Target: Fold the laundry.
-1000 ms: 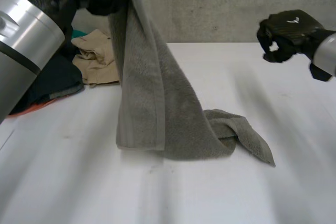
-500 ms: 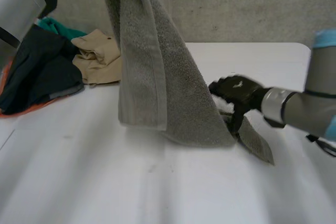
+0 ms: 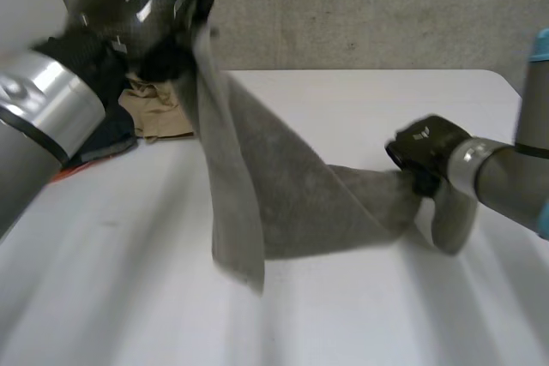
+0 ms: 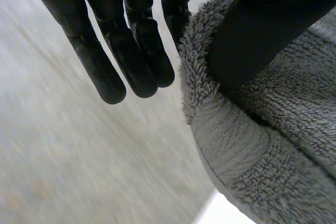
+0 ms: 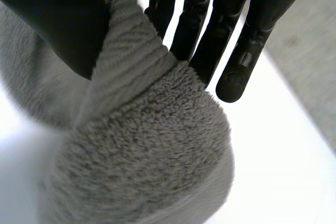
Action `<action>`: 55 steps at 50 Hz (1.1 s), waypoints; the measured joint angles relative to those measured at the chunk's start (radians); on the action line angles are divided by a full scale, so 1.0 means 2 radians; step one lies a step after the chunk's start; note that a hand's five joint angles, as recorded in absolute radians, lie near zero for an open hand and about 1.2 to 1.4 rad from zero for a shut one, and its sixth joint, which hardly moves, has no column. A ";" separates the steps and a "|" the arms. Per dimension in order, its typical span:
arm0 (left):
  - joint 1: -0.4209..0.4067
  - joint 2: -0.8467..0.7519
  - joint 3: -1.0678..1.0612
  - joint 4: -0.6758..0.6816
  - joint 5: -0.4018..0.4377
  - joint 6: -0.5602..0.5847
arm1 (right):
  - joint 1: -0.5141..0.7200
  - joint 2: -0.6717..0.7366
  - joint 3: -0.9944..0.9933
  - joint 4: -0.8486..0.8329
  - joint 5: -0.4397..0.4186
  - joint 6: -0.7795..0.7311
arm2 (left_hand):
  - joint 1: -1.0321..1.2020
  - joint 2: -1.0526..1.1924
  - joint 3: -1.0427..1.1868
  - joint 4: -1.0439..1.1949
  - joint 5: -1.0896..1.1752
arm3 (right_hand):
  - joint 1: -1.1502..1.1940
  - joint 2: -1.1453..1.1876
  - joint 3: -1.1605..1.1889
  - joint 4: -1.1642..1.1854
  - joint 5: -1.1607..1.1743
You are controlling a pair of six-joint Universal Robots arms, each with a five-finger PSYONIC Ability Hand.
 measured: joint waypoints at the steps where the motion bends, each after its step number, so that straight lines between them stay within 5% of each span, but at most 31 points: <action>1: 0.004 -0.010 -0.010 -0.004 0.000 0.001 | -0.008 -0.008 0.011 0.020 -0.001 -0.019 | 0.000 0.000 0.000 0.000 0.000 | 0.000 0.000 0.000 0.000 0.000; 11: 0.010 -0.128 -0.004 -0.017 -0.005 0.041 | -0.038 -0.012 0.012 0.015 -0.003 -0.048 | 0.000 0.000 0.000 0.000 0.000 | 0.000 0.000 0.000 0.000 0.000; 19: -0.007 -0.235 0.211 -0.007 -0.056 0.096 | -0.037 0.023 -0.090 -0.205 0.018 0.087 | 0.000 0.000 0.000 0.000 0.000 | 0.000 0.000 0.000 0.000 0.000; 24: -0.013 -0.260 0.364 0.056 -0.091 0.099 | -0.036 0.016 -0.120 -0.380 0.065 0.150 | 0.000 0.000 0.000 0.000 0.000 | 0.000 0.000 0.000 0.000 0.000; 29: -0.015 -0.256 0.381 0.120 -0.102 0.093 | -0.035 0.002 -0.103 -0.434 0.080 0.159 | 0.000 0.000 0.000 0.000 0.000 | 0.000 0.000 0.000 0.000 0.003; 41: -0.026 -0.229 0.171 0.156 -0.096 0.085 | -0.035 -0.007 0.045 -0.316 0.022 0.114 | 0.000 0.000 0.000 0.000 0.000 | 0.000 0.000 0.000 0.002 0.003; 55: -0.031 -0.214 -0.015 0.152 -0.094 0.087 | -0.048 -0.048 0.244 -0.125 0.007 -0.105 | 0.000 0.001 0.000 0.000 0.000 | 0.000 0.000 0.000 0.002 0.003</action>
